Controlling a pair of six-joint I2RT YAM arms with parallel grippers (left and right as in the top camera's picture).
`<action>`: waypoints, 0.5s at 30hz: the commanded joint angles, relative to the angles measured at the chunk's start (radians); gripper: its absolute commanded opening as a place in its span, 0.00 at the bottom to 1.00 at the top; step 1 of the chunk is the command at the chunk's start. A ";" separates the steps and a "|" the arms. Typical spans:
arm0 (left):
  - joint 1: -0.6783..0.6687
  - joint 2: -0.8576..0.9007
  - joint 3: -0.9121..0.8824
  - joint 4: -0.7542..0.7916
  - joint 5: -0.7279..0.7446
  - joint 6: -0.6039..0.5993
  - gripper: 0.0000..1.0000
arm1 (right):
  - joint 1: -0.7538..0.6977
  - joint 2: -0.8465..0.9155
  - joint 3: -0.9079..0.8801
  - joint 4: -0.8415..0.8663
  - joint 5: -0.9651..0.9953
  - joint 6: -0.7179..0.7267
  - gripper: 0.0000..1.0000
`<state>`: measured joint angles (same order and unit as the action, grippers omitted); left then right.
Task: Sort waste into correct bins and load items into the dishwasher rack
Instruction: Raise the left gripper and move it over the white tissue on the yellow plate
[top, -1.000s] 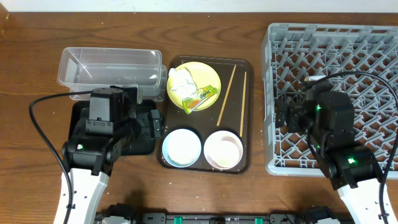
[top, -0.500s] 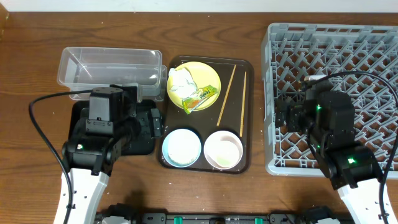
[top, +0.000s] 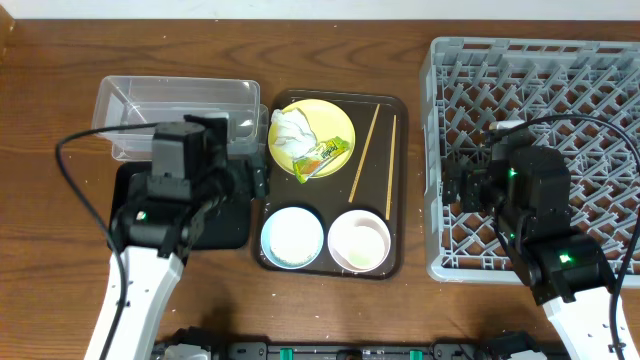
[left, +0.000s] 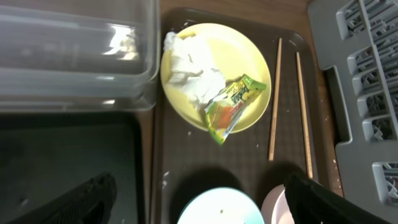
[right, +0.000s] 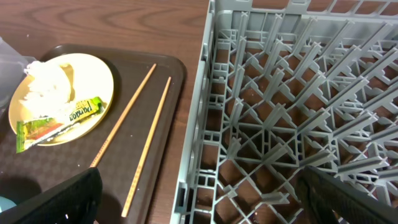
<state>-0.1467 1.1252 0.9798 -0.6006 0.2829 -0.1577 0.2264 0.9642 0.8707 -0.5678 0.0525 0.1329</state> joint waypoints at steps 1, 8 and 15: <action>-0.029 0.071 0.055 0.040 0.002 0.006 0.88 | -0.023 0.003 0.024 0.000 0.000 -0.006 0.99; -0.082 0.255 0.093 0.171 -0.073 0.007 0.85 | -0.023 0.016 0.024 -0.001 0.000 -0.006 0.99; -0.130 0.428 0.093 0.304 -0.096 0.083 0.82 | -0.023 0.018 0.024 -0.001 0.000 -0.006 0.99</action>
<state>-0.2600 1.5124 1.0519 -0.3183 0.2153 -0.1291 0.2264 0.9794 0.8707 -0.5682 0.0525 0.1329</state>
